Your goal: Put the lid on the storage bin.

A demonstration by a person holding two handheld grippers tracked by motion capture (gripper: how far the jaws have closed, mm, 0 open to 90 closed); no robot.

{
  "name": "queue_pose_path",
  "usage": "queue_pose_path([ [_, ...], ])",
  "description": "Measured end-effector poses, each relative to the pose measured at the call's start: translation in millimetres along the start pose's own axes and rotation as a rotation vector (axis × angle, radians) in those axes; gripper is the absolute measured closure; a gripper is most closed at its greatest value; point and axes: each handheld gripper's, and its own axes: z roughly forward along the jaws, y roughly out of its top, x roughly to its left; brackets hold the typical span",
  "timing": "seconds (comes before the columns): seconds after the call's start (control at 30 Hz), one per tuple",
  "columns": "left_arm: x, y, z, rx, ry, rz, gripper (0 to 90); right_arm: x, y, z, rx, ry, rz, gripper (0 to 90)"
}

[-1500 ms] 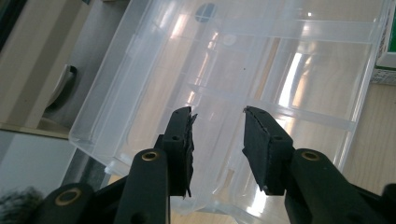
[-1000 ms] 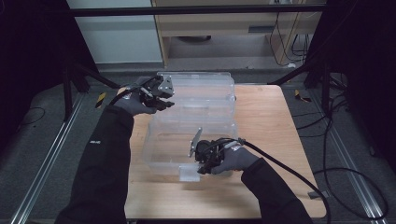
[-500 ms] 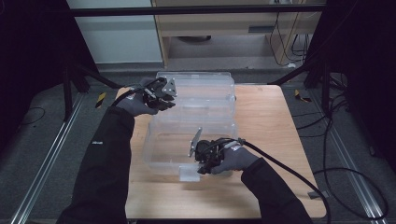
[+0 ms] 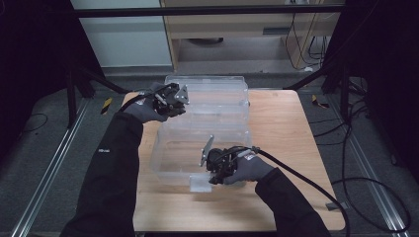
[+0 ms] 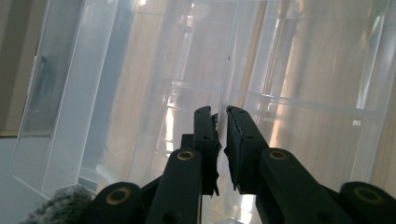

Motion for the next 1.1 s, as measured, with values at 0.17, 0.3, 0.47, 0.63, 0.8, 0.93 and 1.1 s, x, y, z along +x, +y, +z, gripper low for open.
queue_pose_path([
  [0.17,-1.5,2.8,-2.4,0.017,-0.013,0.02,85.3,1.0,-0.9,-0.5,-0.002,0.0,-0.003,70.2],
  [0.3,-2.8,6.3,-4.4,0.034,-0.022,0.029,86.4,2.2,-0.6,-0.5,0.001,-0.007,0.0,70.2],
  [0.47,-5.7,8.3,-8.1,0.038,-0.032,0.03,87.1,3.7,-0.4,-0.4,0.003,-0.014,0.0,70.2],
  [0.63,-9.3,9.0,-14.6,0.028,-0.05,0.037,87.9,4.8,-0.3,-0.4,0.005,-0.018,-0.002,70.2],
  [0.8,-17.4,11.8,-22.8,0.043,-0.054,0.068,88.5,6.1,-0.2,-0.2,0.001,-0.026,0.005,70.2],
  [0.93,-25.9,13.5,-29.8,0.052,-0.059,0.088,88.6,6.7,-0.5,-0.2,0.002,-0.029,0.004,70.2],
  [1.1,-36.9,13.1,-35.5,0.044,-0.053,0.1,88.7,7.8,-1.6,-0.1,-0.006,-0.038,0.002,70.2],
])
